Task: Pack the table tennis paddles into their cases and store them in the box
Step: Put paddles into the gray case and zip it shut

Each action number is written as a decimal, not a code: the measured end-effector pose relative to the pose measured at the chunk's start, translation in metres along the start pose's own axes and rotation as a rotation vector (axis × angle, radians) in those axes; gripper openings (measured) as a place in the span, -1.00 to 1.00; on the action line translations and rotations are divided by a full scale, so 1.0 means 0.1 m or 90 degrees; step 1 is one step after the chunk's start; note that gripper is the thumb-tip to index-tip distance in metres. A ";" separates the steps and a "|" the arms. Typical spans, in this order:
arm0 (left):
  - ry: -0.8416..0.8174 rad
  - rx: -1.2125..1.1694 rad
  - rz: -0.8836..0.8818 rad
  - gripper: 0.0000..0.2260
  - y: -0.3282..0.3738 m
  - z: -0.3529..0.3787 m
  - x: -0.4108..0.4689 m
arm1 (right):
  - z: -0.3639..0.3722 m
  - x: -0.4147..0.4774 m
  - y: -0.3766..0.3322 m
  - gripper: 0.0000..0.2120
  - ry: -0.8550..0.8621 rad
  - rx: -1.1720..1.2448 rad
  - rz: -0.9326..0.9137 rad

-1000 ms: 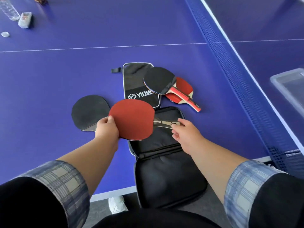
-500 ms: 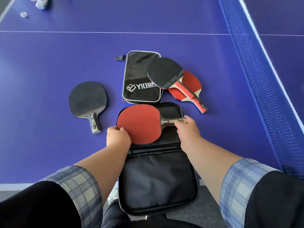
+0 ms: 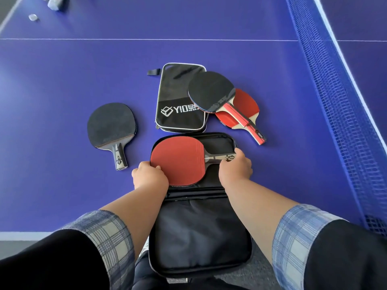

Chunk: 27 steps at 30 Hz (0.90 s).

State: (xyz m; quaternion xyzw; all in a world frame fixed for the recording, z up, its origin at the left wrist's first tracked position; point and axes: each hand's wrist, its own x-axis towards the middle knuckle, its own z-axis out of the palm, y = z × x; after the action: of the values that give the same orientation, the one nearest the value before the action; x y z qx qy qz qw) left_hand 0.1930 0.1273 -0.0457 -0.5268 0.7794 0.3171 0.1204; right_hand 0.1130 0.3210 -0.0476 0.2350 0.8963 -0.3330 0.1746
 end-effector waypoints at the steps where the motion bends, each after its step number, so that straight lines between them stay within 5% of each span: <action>1: 0.000 0.008 -0.010 -0.72 0.01 0.00 -0.02 | 0.00 0.00 0.01 -0.44 -0.003 -0.002 -0.003; 8: -0.036 -0.002 -0.001 -0.59 0.06 -0.09 -0.04 | -0.17 0.00 0.03 -0.38 -0.067 -0.085 -0.051; 16: -0.098 0.032 0.177 -0.47 0.09 -0.39 -0.35 | -0.63 -0.32 0.19 -0.42 -0.080 -0.039 -0.051; 27: -0.242 0.035 0.405 -0.60 0.79 -0.45 -0.24 | -0.92 -0.18 -0.27 -0.55 -0.036 -0.054 -0.099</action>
State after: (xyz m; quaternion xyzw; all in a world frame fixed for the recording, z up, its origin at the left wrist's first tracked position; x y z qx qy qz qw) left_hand 0.1386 0.1362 0.0307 -0.1866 0.8762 0.4097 0.1722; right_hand 0.0991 0.3600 0.0407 0.1476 0.9200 -0.3137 0.1830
